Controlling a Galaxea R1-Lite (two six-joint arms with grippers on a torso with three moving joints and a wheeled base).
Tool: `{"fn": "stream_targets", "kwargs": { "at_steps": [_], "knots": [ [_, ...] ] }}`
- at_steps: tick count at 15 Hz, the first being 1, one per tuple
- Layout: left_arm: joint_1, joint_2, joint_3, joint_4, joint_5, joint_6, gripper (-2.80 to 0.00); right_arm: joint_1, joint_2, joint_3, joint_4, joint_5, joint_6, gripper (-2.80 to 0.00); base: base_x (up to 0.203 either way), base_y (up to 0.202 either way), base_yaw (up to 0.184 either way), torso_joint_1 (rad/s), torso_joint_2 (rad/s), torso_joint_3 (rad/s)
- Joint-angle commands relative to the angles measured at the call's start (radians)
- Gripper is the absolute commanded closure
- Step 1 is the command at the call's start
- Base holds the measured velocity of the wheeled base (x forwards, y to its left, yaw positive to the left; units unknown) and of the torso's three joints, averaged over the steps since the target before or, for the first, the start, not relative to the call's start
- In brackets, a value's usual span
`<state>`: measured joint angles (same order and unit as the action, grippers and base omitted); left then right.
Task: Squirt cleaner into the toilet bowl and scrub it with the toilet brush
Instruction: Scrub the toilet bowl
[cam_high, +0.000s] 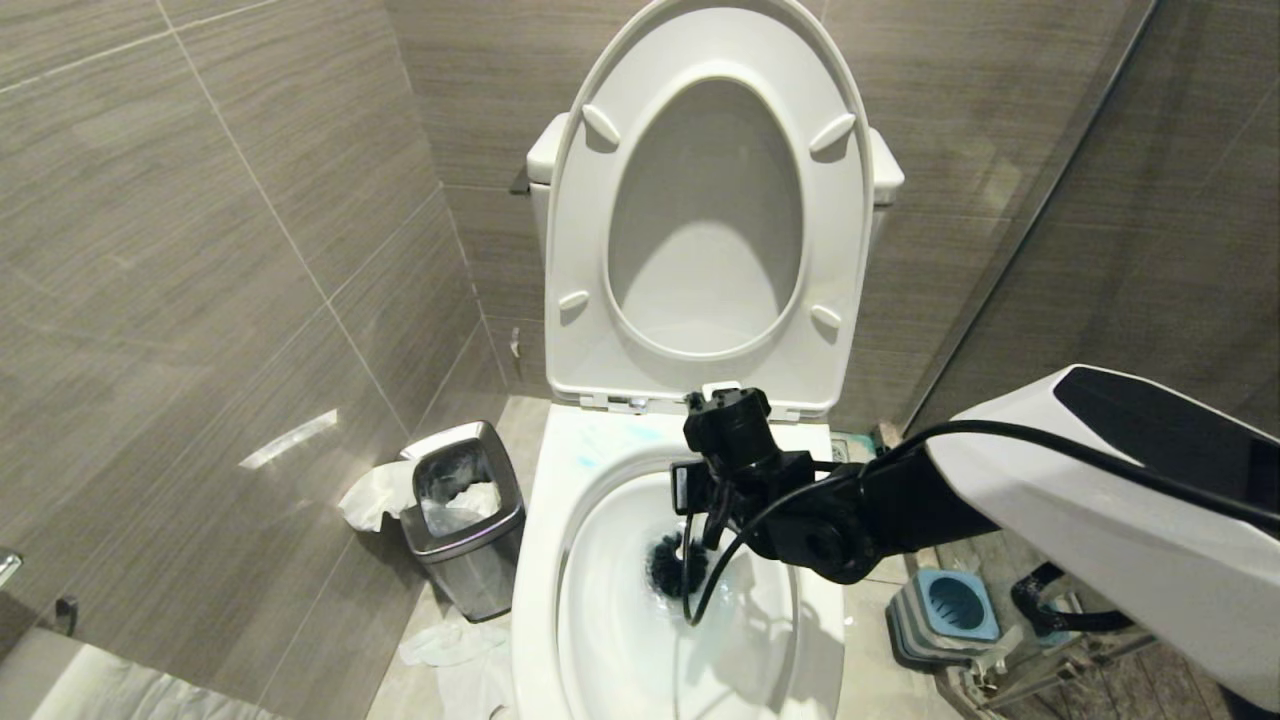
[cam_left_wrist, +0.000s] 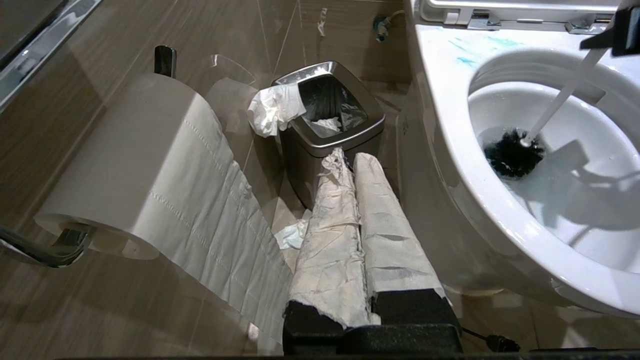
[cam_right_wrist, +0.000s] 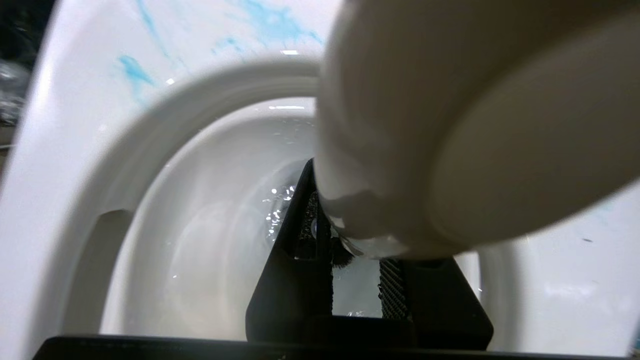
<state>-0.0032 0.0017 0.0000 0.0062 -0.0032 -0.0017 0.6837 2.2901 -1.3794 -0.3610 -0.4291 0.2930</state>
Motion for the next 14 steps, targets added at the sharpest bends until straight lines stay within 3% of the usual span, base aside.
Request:
{"fn": "stream_targets", "kwargs": {
  "at_steps": [1, 3, 6, 14],
  "knots": [
    [0.000, 0.000, 0.002, 0.000, 0.000, 0.000, 0.00, 0.021, -0.167, 0.057, 0.008, -0.004, 0.002, 0.00, 0.000, 0.000, 0.000, 0.000, 0.00, 0.000],
    [0.000, 0.000, 0.002, 0.000, 0.000, 0.000, 0.00, 0.041, -0.273, 0.124, 0.034, -0.017, 0.002, 0.00, 0.000, 0.000, 0.000, 0.000, 0.00, 0.000],
    [0.000, 0.000, 0.002, 0.000, 0.000, 0.000, 0.00, 0.056, -0.275, 0.171, 0.046, -0.031, 0.003, 0.00, 0.000, 0.000, 0.000, 0.000, 0.00, 0.000],
    [0.000, 0.000, 0.002, 0.000, 0.000, 0.000, 0.00, 0.055, 0.007, 0.023, -0.015, -0.084, -0.010, 0.00, 0.000, 0.000, 0.000, 0.000, 0.00, 0.000]
  ]
}}
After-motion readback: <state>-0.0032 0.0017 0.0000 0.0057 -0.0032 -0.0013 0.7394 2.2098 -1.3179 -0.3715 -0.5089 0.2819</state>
